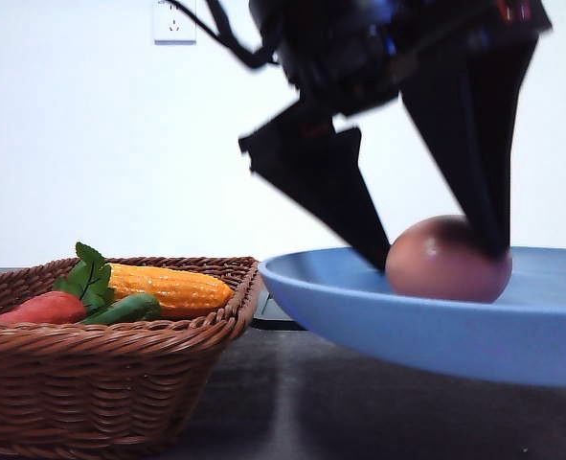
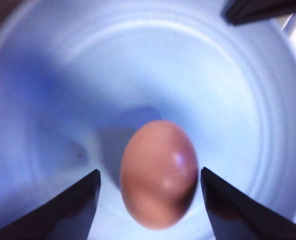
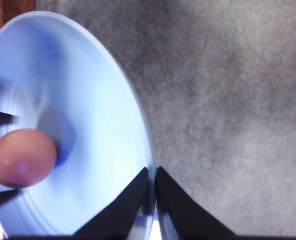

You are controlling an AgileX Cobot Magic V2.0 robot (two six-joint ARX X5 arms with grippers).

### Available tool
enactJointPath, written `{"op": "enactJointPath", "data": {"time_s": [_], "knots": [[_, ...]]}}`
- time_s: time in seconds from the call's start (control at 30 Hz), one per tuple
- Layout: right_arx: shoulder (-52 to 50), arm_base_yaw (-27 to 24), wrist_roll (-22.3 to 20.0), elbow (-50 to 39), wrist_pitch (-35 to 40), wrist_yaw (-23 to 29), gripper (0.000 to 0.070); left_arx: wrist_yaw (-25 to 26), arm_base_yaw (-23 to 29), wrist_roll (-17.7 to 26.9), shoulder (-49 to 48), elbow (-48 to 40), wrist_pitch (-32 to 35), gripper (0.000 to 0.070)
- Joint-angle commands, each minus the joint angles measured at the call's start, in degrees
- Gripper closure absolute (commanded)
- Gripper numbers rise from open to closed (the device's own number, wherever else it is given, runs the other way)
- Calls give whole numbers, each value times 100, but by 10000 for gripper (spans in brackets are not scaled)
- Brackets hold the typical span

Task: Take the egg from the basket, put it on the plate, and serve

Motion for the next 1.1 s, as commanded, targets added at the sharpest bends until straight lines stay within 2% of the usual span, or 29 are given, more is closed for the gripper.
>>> {"op": "enactJointPath", "data": {"time_s": [0.0, 0.13, 0.27, 0.4, 0.63, 0.9, 1.07], "knots": [[31, 17, -22, 134, 7, -109, 700, -97, -64, 16, -130, 315, -196, 291], [62, 12, -26, 165, 1, -98, 700, -512, -65, 159, -427, 703, -778, 291], [356, -52, -73, 278, 135, -82, 700, -777, -37, 297, -785, 829, -962, 291], [854, -136, -183, 568, 237, -87, 700, -951, 64, 328, -1215, 832, -1226, 292], [1990, -293, -222, 1407, 742, -83, 700, -1585, 307, 426, -2061, 832, -1722, 316], [3636, -638, -238, 2746, 1118, -88, 700, -1663, 738, 424, -3081, 832, -2334, 320], [4734, -743, -236, 3680, 1162, -87, 700, -1666, 926, 424, -3579, 832, -2400, 324]]}}
